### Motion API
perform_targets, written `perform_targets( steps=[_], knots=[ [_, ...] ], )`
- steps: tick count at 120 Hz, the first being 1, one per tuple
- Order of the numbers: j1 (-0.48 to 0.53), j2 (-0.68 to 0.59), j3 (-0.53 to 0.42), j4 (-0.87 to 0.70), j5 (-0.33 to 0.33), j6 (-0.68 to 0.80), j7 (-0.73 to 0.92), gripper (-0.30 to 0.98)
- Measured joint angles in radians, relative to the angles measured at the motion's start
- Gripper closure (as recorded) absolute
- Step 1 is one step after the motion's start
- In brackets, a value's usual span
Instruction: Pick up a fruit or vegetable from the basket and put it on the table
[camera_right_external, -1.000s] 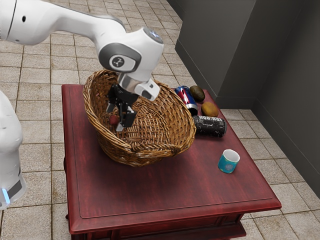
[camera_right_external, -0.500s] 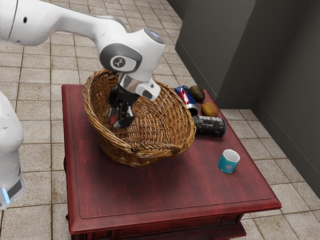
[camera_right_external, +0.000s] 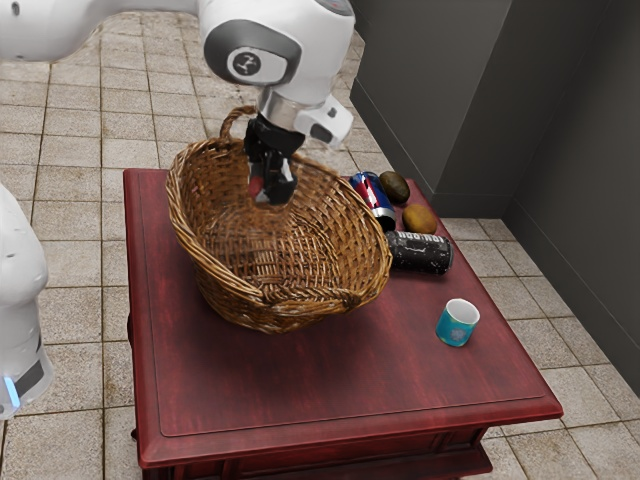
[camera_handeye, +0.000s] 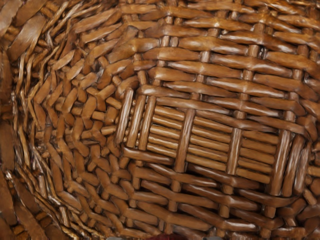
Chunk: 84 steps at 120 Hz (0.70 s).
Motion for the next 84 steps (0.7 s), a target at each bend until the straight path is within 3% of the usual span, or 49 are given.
perform_targets(
  steps=[11,34,47,84],
  knots=[
    [-0.004,0.049,0.002,0.09,0.056,-0.072,-0.001,0.52],
    [-0.026,0.046,0.038,0.112,0.114,-0.177,-0.001,0.54],
    [-0.092,0.024,0.022,0.111,0.128,-0.226,-0.017,0.53],
    [-0.091,0.043,0.058,0.106,0.141,-0.279,-0.05,0.54]
  ],
)
